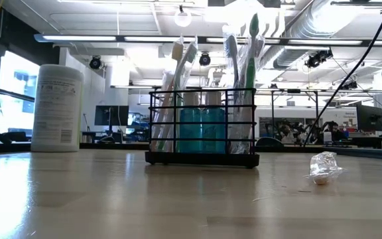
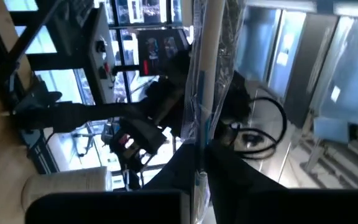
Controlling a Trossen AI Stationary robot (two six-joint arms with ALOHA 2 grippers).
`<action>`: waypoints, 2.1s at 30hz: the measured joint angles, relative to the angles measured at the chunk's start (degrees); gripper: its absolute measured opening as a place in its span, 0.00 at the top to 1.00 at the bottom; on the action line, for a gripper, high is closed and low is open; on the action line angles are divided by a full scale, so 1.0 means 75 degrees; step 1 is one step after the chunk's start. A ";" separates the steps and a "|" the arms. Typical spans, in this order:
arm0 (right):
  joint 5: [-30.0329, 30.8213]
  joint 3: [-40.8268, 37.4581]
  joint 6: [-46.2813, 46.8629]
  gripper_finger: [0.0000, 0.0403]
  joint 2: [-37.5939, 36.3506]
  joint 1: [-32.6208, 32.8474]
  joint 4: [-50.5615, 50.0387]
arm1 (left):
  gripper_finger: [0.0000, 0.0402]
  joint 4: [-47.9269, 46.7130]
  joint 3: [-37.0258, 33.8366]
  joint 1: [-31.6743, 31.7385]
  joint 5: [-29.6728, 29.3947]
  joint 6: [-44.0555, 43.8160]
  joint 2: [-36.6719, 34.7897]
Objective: Pick & Place toothbrushing station
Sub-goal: Put the blue toothbrush into the mesh organizer
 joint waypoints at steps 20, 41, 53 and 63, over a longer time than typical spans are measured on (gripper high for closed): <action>0.0097 -0.0003 -0.1818 0.96 0.0671 -0.1137 0.0163 | 0.45 0.0137 0.0000 0.0236 -0.0256 -0.0880 0.0139; 0.0314 -0.0006 -0.2094 0.96 0.0871 -0.1431 0.0673 | 0.45 -0.0628 0.0008 0.0236 -0.1098 -0.0265 0.0498; 0.0520 -0.0006 -0.1659 0.96 0.0991 -0.1406 0.0244 | 0.64 -0.0828 0.0006 0.0236 -0.0673 -0.0061 0.0675; 0.0533 -0.0003 -0.0741 0.78 0.0968 -0.1026 0.0273 | 0.94 -0.1235 -0.0012 0.0236 -0.0771 0.0005 0.0690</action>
